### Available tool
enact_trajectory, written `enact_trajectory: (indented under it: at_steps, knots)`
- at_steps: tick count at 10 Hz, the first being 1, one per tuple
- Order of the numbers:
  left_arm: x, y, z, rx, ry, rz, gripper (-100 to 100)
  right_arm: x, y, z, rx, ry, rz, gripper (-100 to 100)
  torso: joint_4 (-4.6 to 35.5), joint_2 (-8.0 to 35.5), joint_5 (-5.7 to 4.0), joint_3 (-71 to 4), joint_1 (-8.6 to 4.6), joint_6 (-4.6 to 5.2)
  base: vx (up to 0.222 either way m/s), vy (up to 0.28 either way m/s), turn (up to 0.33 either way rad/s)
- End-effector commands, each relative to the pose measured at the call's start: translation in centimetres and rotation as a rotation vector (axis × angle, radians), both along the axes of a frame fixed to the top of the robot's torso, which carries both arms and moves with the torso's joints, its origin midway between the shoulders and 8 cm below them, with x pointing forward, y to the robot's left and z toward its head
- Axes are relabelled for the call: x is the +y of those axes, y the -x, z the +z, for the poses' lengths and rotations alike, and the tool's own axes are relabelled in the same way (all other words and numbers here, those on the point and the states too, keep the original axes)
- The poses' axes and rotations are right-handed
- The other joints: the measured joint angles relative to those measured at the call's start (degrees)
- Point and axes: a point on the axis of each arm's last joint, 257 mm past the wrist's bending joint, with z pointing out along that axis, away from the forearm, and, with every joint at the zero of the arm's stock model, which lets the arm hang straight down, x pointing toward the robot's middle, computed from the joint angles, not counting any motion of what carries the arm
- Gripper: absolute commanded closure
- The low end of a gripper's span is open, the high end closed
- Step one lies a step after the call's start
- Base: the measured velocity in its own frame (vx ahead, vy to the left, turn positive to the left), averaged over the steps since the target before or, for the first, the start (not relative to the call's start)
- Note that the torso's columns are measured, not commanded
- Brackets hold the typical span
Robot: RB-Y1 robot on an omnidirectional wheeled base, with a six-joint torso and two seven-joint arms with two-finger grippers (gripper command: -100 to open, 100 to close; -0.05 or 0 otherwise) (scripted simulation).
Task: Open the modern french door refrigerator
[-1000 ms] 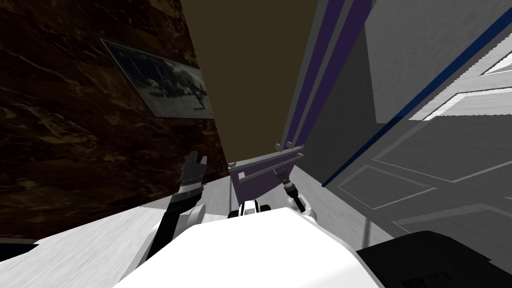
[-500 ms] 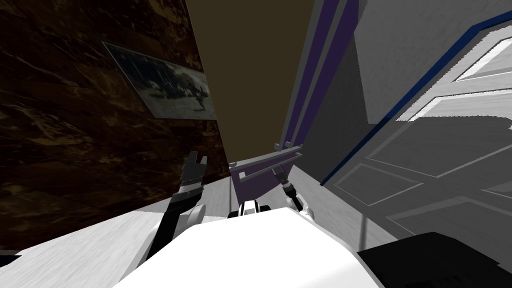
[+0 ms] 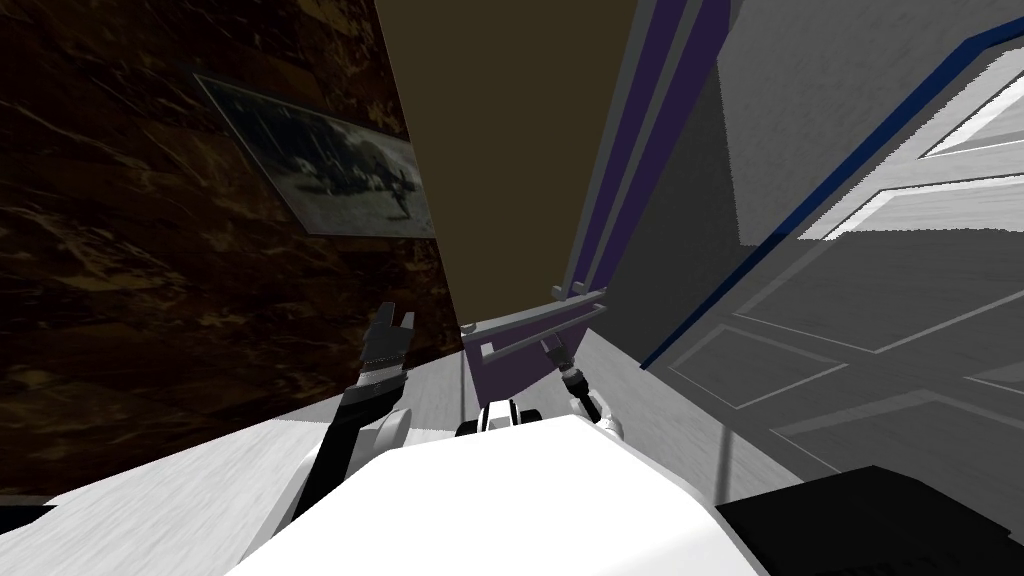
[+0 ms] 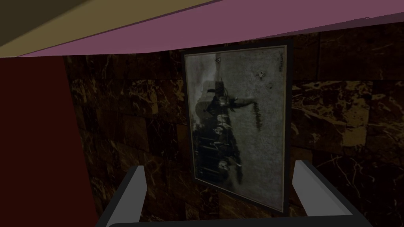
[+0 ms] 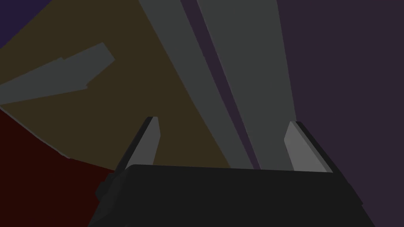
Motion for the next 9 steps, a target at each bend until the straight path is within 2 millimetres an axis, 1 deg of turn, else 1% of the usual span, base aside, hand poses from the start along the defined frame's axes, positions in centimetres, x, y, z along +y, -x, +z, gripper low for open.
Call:
enact_trajectory:
  at_steps: [1, 2, 3, 4, 5, 7, 8, 9]
  knots:
    - [0.0, 0.0, 0.0, 0.000, 0.000, 0.000, 0, 1.0, -0.2, -1.2, -0.001, 0.046, -0.017, -100, 0.1, 0.3, 0.04, 0.2, 0.00, 0.06, 0.004, 0.032, -0.020]
    - [0.0, 0.0, 0.0, 0.000, 0.000, 0.000, 0, 1.8, -0.3, -1.8, 0.001, 0.057, -0.022, -100, 0.2, 0.5, 0.05, 0.3, -0.07, 0.11, -0.005, 0.025, -0.028]
    - [0.0, 0.0, 0.0, 0.000, 0.000, 0.000, 0, 1.8, -0.3, -1.8, -0.005, 0.072, -0.028, -100, 0.2, 0.6, 0.04, 0.3, -0.11, 0.15, -0.012, 0.019, -0.014]
    - [0.0, 0.0, 0.0, 0.000, 0.000, 0.000, 0, 2.8, -0.4, -2.4, -0.004, 0.081, -0.032, -100, 0.2, 0.6, 0.04, 0.3, -0.13, 0.15, -0.024, 0.020, -0.023]
    - [0.0, 0.0, 0.0, 0.000, 0.000, 0.000, 0, 2.8, -0.4, -2.4, -0.008, 0.092, -0.037, -100, 0.2, 0.5, 0.04, 0.3, -0.10, 0.14, -0.022, 0.020, -0.014]
    - [0.0, 0.0, 0.0, 0.000, 0.000, 0.000, 0, 5.0, -0.6, -3.3, -0.011, 0.101, -0.047, -100, 0.2, 0.4, 0.06, 0.2, -0.07, 0.15, -0.020, 0.022, -0.028]
    - [0.0, 0.0, 0.0, 0.000, 0.000, 0.000, 0, 5.0, -0.6, -3.3, -0.014, 0.109, -0.050, -100, 0.2, 0.4, 0.06, 0.3, -0.06, 0.14, -0.020, 0.017, -0.011]
    - [0.0, 0.0, 0.0, 0.000, 0.000, 0.000, 0, 6.3, -0.7, -3.6, -0.017, 0.106, -0.055, -100, 0.2, 0.4, 0.06, 0.3, -0.10, 0.15, -0.021, 0.011, -0.015]
